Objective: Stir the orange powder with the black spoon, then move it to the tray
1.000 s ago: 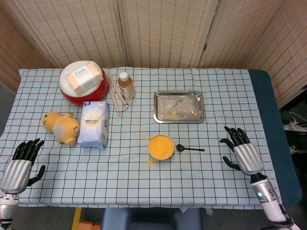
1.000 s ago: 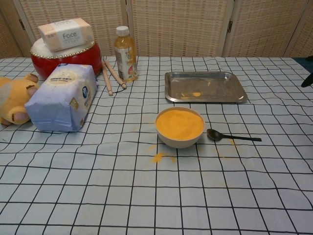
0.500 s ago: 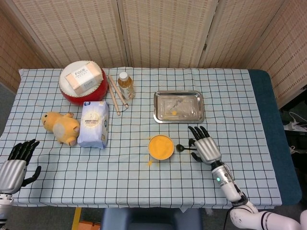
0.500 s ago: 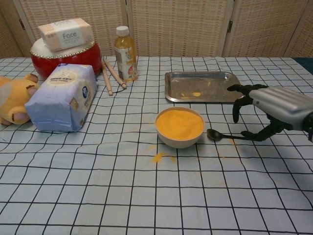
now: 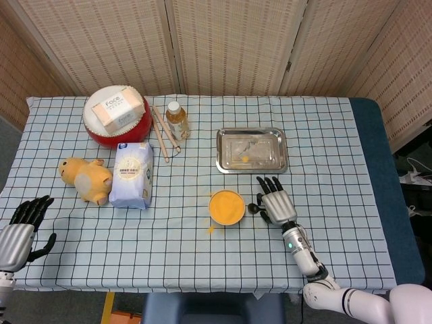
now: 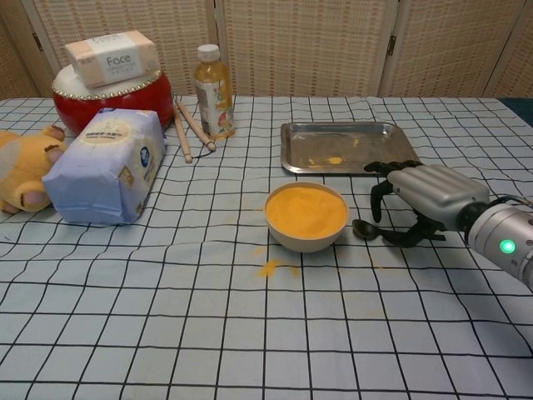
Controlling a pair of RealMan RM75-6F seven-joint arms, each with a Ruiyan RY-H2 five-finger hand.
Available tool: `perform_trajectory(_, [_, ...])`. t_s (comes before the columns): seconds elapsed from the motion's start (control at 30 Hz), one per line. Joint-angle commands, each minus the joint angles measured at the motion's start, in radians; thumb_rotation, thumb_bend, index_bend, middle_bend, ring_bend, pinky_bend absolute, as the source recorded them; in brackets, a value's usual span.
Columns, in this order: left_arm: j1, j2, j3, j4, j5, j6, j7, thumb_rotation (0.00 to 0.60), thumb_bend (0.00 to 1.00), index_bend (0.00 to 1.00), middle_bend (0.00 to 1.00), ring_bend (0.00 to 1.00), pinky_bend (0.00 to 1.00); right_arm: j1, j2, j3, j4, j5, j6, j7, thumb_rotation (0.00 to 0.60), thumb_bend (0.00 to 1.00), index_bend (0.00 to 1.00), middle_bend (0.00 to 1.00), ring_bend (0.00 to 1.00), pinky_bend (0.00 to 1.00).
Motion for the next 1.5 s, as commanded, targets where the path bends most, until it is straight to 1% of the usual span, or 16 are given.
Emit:
perform_trajectory(0.03, [-0.002, 0.0, 0.001, 0.001, 0.0, -0.004, -0.001, 0.6, 0.46, 0.0, 0.0, 0.0, 0.03, 0.0, 0.0, -0.004, 0.001, 0.006, 0.003, -0.003, 0.6, 0.29, 0.5, 0.0, 0.0, 0.01])
perform_trajectory(0.3, [-0.007, 0.0, 0.006, 0.0, 0.007, -0.009, 0.003, 0.6, 0.46, 0.0, 0.0, 0.0, 0.03, 0.007, -0.005, -0.009, 0.012, 0.028, 0.0, 0.001, 0.6, 0.3, 0.54, 0.0, 0.0, 0.01])
perform_trajectory(0.73, [-0.007, 0.004, 0.01, 0.004, 0.015, -0.001, -0.011, 0.6, 0.46, 0.0, 0.0, 0.0, 0.03, 0.017, -0.008, -0.015, 0.01, 0.07, -0.008, -0.024, 0.6, 0.3, 0.53, 0.0, 0.0, 0.01])
perform_trajectory(1.03, [-0.006, 0.003, 0.013, 0.007, 0.021, 0.004, -0.016, 0.6, 0.47, 0.0, 0.0, 0.0, 0.03, 0.015, 0.009, -0.02, -0.016, 0.064, 0.014, -0.011, 0.6, 0.33, 0.6, 0.0, 0.0, 0.01])
perform_trajectory(1.2, [-0.006, 0.004, 0.013, 0.007, 0.021, 0.006, -0.017, 0.6, 0.47, 0.0, 0.0, 0.0, 0.03, 0.008, 0.041, -0.018, -0.065, 0.051, 0.044, -0.005, 0.6, 0.33, 0.61, 0.0, 0.0, 0.01])
perform_trajectory(1.37, [-0.006, 0.004, 0.015, 0.005, 0.023, 0.007, -0.016, 0.6, 0.47, 0.0, 0.0, 0.0, 0.03, -0.004, 0.103, -0.006, -0.168, 0.029, 0.099, -0.006, 0.6, 0.33, 0.61, 0.0, 0.0, 0.01])
perform_trajectory(1.5, [-0.008, 0.004, 0.016, 0.003, 0.024, 0.005, -0.015, 0.6, 0.47, 0.0, 0.0, 0.0, 0.03, -0.003, 0.148, 0.013, -0.254, 0.026, 0.121, -0.015, 0.6, 0.33, 0.6, 0.0, 0.0, 0.01])
